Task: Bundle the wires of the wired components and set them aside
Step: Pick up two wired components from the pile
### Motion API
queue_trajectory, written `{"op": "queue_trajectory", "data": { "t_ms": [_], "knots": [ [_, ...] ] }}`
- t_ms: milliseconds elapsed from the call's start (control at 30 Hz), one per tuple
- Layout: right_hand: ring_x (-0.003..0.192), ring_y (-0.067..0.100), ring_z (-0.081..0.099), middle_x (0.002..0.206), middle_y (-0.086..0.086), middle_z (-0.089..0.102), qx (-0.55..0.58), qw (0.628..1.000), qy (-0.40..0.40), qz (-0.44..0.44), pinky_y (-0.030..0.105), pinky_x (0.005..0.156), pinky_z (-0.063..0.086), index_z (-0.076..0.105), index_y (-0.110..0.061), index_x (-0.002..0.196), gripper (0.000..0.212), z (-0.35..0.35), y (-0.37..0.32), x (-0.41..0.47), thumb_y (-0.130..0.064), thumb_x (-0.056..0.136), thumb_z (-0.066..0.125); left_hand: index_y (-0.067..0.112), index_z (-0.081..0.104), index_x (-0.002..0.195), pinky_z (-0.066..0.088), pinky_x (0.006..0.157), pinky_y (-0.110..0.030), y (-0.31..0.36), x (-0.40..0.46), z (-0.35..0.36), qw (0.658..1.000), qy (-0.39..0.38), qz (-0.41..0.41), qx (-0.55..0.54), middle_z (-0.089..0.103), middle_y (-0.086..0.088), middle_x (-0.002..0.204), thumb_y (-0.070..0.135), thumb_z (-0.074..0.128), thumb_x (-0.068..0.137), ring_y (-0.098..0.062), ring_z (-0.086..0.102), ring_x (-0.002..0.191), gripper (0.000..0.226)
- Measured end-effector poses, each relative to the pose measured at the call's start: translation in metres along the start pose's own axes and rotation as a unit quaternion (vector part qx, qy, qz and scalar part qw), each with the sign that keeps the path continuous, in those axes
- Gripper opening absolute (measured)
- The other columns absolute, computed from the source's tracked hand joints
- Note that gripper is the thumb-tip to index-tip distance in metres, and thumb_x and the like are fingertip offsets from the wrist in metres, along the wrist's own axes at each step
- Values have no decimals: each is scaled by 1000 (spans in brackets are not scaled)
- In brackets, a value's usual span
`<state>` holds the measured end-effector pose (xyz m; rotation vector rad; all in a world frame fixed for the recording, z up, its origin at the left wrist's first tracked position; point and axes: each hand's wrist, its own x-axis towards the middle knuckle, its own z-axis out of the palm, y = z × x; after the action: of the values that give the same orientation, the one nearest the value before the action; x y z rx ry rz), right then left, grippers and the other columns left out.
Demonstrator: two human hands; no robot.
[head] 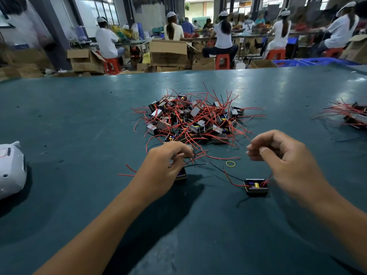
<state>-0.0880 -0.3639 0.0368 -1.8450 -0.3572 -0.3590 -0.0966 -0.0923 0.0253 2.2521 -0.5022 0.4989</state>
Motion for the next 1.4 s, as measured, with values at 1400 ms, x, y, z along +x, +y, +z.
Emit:
{"op": "queue_trajectory", "data": {
  "t_ms": [1400],
  "knots": [
    [111, -12, 46, 114, -33, 50, -369, 870, -317, -79, 10, 95, 37, 39, -47, 122, 49, -9, 14, -6, -55, 83, 67, 22, 62, 89, 51, 75, -31, -8, 1, -15, 984, -130, -14, 123, 67, 12, 83, 20, 72, 90, -5, 62, 81, 10]
  ]
}}
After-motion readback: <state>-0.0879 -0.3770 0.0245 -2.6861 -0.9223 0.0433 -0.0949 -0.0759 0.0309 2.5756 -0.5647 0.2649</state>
